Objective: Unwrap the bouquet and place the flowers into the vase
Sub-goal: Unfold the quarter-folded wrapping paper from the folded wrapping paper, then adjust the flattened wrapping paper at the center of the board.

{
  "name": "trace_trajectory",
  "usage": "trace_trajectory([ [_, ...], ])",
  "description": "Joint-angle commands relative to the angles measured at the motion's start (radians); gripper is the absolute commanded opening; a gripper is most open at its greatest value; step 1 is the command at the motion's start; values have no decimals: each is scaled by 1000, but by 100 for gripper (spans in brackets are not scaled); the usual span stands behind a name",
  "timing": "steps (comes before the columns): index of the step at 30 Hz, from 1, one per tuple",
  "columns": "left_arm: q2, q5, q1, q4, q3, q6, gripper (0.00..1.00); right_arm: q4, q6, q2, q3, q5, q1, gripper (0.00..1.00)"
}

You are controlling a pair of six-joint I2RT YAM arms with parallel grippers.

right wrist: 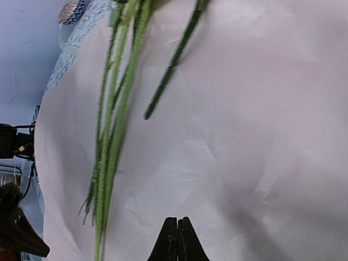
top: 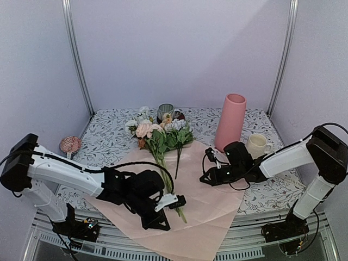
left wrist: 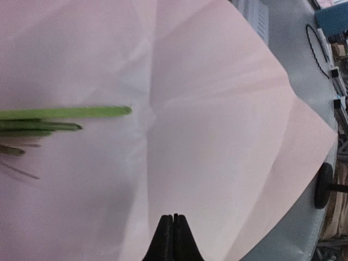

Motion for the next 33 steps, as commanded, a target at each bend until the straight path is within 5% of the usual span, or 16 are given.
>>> trace_trajectory([
  [1, -144, -190, 133, 10, -39, -54, 0, -99, -49, -103, 8, -27, 73, 5],
  [9, -358, -464, 338, 125, -166, -191, 11, -147, -37, -54, 109, 42, 176, 11],
  [17, -427, -516, 450, 231, -246, -259, 50, -201, 1, 127, 283, 105, 282, 15],
  [26, -392, -176, 454, 379, -286, -171, 46, -212, 10, 45, 220, 66, 386, 16],
  [33, -275, -210, 453, 363, -288, -200, 46, -263, -29, -62, 103, 25, 521, 4],
])
